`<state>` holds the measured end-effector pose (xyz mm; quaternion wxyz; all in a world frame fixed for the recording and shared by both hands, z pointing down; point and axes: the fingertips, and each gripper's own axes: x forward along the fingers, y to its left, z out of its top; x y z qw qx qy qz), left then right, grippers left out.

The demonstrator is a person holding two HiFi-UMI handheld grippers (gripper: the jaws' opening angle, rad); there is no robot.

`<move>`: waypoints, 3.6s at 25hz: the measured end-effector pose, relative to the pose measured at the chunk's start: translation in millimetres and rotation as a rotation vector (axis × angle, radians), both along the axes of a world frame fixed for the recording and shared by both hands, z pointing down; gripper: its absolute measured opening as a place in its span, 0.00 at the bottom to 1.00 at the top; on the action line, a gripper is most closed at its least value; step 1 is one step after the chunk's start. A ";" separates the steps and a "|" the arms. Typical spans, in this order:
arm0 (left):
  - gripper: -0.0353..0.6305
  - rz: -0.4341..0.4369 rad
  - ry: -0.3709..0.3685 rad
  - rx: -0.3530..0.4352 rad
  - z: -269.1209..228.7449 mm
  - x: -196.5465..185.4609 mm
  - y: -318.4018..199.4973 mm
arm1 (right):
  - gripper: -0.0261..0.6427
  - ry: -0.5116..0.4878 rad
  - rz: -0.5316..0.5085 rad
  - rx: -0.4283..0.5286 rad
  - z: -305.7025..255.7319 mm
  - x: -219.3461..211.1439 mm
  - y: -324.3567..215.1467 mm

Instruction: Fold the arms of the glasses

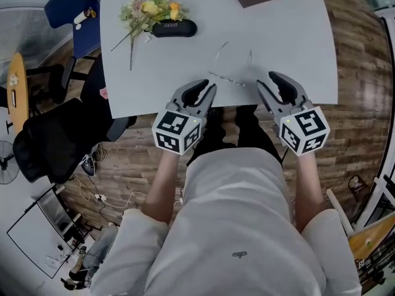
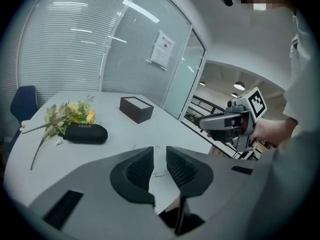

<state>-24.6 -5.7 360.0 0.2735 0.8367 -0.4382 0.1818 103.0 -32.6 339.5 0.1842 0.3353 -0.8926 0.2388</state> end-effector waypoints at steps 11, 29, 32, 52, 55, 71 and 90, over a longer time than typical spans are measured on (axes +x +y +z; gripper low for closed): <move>0.18 -0.045 -0.124 -0.052 39.4 11.4 2.9 | 0.26 0.011 -0.165 -0.091 46.8 -1.1 -6.9; 0.15 0.248 -0.442 -0.004 86.2 5.0 -8.1 | 0.26 0.072 -0.177 -0.202 109.3 -14.1 -8.9; 0.15 0.332 -0.498 0.019 92.4 3.8 -14.0 | 0.26 0.078 -0.154 -0.222 116.3 -16.1 -8.8; 0.15 0.918 -0.635 0.120 125.1 14.2 -11.3 | 0.26 0.107 0.038 -0.272 132.2 -16.4 -16.3; 0.14 0.988 -0.655 0.144 126.4 15.0 -9.3 | 0.25 0.110 0.055 -0.282 136.3 -17.1 -15.4; 0.10 1.154 -0.708 0.237 127.1 16.0 -7.6 | 0.18 0.152 0.108 -0.303 157.8 -20.7 -21.2; 0.10 1.167 -0.716 0.289 126.1 16.5 -7.9 | 0.11 0.173 0.045 -0.307 162.6 -31.7 -20.1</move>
